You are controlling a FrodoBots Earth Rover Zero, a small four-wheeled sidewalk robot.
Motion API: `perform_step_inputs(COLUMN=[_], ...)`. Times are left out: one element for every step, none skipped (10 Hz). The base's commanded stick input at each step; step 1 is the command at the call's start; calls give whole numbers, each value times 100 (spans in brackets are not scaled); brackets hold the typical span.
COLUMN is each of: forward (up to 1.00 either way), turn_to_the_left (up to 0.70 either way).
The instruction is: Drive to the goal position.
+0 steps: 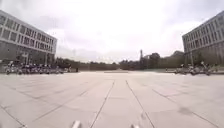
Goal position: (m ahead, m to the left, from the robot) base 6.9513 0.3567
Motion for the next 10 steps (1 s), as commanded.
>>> perform_step_inputs(forward=[70,70,70,70,70,70,70,70,70,70], turn_to_the_left=[0,0,0,0,0,0,0,0,0,0])
